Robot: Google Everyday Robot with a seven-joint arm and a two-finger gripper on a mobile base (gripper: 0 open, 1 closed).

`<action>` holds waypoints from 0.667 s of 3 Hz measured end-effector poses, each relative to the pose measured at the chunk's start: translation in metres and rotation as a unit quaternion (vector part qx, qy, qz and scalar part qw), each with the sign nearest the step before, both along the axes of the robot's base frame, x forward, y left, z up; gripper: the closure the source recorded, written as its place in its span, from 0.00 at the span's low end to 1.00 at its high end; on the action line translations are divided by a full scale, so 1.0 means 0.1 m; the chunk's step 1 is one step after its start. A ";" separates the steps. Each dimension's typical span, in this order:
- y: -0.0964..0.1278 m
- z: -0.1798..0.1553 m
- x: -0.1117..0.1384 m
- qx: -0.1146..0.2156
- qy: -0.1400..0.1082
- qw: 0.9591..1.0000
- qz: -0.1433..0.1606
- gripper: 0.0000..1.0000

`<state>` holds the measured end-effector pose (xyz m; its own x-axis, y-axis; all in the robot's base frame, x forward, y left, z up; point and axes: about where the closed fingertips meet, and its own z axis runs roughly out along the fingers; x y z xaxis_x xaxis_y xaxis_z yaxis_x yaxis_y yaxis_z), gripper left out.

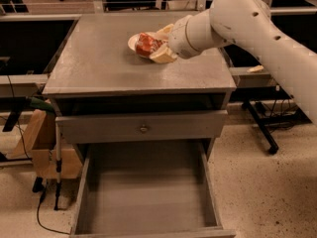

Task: Pick coke can from middle drawer and place on counter

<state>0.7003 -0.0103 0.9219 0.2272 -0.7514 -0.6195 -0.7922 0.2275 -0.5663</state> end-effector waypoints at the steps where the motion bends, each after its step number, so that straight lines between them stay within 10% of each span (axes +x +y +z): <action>1: 0.07 -0.22 0.13 -0.017 0.032 0.999 0.032 0.35; 2: 0.08 -0.42 0.13 -0.027 0.060 0.996 0.057 0.11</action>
Offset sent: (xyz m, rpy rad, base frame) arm 0.0121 0.0024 -0.0610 -0.0760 0.1813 0.1682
